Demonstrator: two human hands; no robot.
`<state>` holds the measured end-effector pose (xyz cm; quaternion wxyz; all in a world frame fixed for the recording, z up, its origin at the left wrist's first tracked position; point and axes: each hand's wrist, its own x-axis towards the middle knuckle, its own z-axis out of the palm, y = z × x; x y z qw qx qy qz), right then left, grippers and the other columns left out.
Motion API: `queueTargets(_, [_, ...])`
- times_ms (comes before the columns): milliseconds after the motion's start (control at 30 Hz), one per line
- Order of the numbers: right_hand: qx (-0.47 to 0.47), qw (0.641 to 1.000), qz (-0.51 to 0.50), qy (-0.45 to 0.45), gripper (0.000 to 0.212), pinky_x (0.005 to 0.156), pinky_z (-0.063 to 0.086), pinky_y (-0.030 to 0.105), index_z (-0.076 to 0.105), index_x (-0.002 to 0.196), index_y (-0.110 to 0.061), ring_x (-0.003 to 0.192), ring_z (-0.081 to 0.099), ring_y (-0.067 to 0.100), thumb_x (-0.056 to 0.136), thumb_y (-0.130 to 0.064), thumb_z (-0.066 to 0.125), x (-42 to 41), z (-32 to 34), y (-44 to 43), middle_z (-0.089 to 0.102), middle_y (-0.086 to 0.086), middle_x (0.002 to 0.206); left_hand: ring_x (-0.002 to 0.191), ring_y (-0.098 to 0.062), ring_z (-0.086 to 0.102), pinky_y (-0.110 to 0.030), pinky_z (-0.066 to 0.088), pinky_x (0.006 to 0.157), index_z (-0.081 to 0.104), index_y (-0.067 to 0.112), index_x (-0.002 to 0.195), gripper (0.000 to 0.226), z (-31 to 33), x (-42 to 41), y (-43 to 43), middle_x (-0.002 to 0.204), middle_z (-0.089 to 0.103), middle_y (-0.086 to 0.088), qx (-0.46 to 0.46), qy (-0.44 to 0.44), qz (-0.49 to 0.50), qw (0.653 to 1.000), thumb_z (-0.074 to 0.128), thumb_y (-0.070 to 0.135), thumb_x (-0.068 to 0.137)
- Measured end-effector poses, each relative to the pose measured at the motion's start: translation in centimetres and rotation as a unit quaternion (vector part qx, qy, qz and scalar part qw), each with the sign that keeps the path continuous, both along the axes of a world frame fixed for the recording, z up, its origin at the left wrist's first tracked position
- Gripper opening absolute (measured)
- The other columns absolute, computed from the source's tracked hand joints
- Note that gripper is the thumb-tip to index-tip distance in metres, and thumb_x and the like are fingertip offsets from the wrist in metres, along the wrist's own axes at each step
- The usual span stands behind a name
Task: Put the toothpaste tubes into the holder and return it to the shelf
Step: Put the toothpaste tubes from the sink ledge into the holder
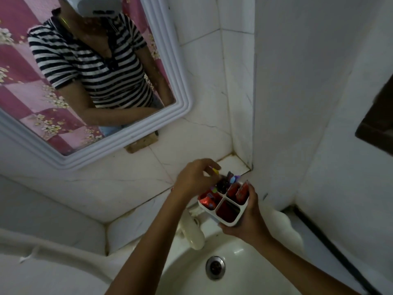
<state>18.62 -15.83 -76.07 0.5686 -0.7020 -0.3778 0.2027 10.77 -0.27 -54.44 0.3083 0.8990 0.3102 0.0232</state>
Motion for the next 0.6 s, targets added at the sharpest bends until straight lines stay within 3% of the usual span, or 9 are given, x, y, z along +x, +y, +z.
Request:
queueTargets(67, [0.005, 1.000, -0.004, 0.002, 0.157, 0.106, 0.058, 0.033, 0.003, 0.163, -0.045, 0.143, 0.052, 0.009, 0.045, -0.046, 0.106, -0.1, 0.0, 0.0, 0.039, -0.005, 0.159, 0.077, -0.007, 0.067, -0.026, 0.051, 0.064, 0.070, 0.034, 0.101, 0.018, -0.2, -2.0, 2.4, 0.089, 0.071, 0.014, 0.051, -0.027, 0.083, 0.995, 0.069, 0.032, 0.083])
queueTargets(133, [0.011, 1.000, -0.009, 0.004, 0.157, 0.106, 0.059, 0.034, 0.004, 0.162, -0.045, 0.141, 0.055, 0.011, 0.044, -0.041, 0.107, -0.2, -0.1, 0.1, 0.041, -0.002, 0.159, 0.087, -0.013, 0.065, -0.025, 0.044, 0.070, 0.069, 0.032, 0.100, 0.017, -1.2, -4.0, 4.7, 0.094, 0.072, 0.010, 0.105, -0.003, 0.164, 0.981, 0.068, 0.032, 0.082])
queueTargets(267, [0.020, 1.000, -0.008, 0.001, 0.158, 0.108, 0.056, 0.033, 0.000, 0.161, -0.048, 0.143, 0.053, 0.014, 0.044, -0.040, 0.106, -0.4, -0.2, 0.1, 0.039, 0.002, 0.161, 0.104, -0.022, 0.066, -0.032, 0.052, 0.089, 0.068, 0.023, 0.104, 0.030, -6.0, -6.2, 6.8, 0.111, 0.071, -0.002, 0.071, 0.175, 0.212, 0.959, 0.069, 0.044, 0.082])
queueTargets(333, [0.025, 1.000, -0.003, -0.006, 0.157, 0.109, 0.053, 0.025, -0.001, 0.161, -0.049, 0.144, 0.052, 0.015, 0.046, -0.039, 0.105, -0.4, -0.1, 0.0, 0.038, 0.003, 0.161, 0.107, -0.025, 0.064, -0.033, 0.051, 0.086, 0.066, 0.018, 0.109, 0.048, -8.6, -6.8, 6.9, 0.113, 0.069, -0.006, 0.061, 0.228, 0.203, 0.950, 0.070, 0.053, 0.078])
queueTargets(433, [0.028, 0.999, 0.016, -0.014, 0.156, 0.111, 0.054, 0.032, -0.002, 0.162, -0.041, 0.146, 0.050, 0.020, 0.048, -0.037, 0.105, -0.3, 0.3, -0.3, 0.035, 0.008, 0.163, 0.103, -0.028, 0.067, -0.031, 0.048, 0.076, 0.065, 0.013, 0.109, 0.058, -11.0, -7.6, 7.3, 0.109, 0.070, -0.010, 0.047, 0.235, 0.210, 0.948, 0.074, 0.056, 0.071])
queueTargets(600, [0.024, 0.999, 0.025, -0.022, 0.153, 0.111, 0.055, 0.039, 0.000, 0.164, -0.030, 0.147, 0.049, 0.024, 0.050, -0.041, 0.101, 0.0, 0.5, -0.6, 0.034, 0.009, 0.163, 0.094, -0.028, 0.069, -0.035, 0.057, 0.081, 0.067, 0.009, 0.105, 0.046, -10.5, -7.6, 9.0, 0.104, 0.073, -0.012, 0.009, 0.186, 0.224, 0.957, 0.073, 0.044, 0.076])
